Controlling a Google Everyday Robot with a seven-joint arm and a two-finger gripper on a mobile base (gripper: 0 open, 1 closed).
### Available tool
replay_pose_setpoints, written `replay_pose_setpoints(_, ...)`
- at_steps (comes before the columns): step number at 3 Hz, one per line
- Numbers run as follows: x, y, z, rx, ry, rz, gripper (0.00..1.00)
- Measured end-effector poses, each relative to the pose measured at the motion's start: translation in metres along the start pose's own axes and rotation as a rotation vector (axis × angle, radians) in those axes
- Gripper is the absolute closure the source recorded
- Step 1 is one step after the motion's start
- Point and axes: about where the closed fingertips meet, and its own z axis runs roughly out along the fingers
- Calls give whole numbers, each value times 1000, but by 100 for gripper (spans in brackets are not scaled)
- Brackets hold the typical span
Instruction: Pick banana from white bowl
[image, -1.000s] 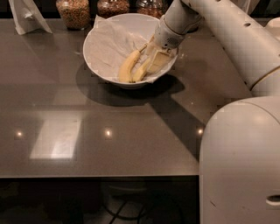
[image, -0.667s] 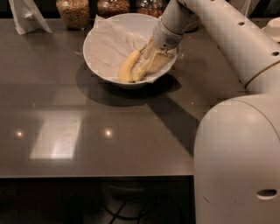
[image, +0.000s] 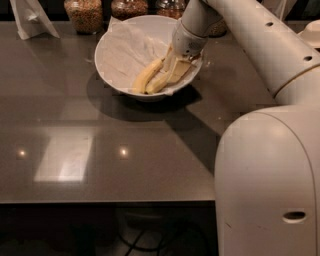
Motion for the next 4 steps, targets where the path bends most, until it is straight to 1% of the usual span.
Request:
replay_pose_setpoints(1, -5, -2, -13, 14, -1, -17, 100)
replay_pose_setpoints(2, -10, -5, -32, 42, 2, -32, 100)
replay_pose_setpoints(3, -12, -1, -62, 93, -35, -26, 100)
replay_pose_setpoints(4, -14, 10, -92, 151, -150, 12, 100)
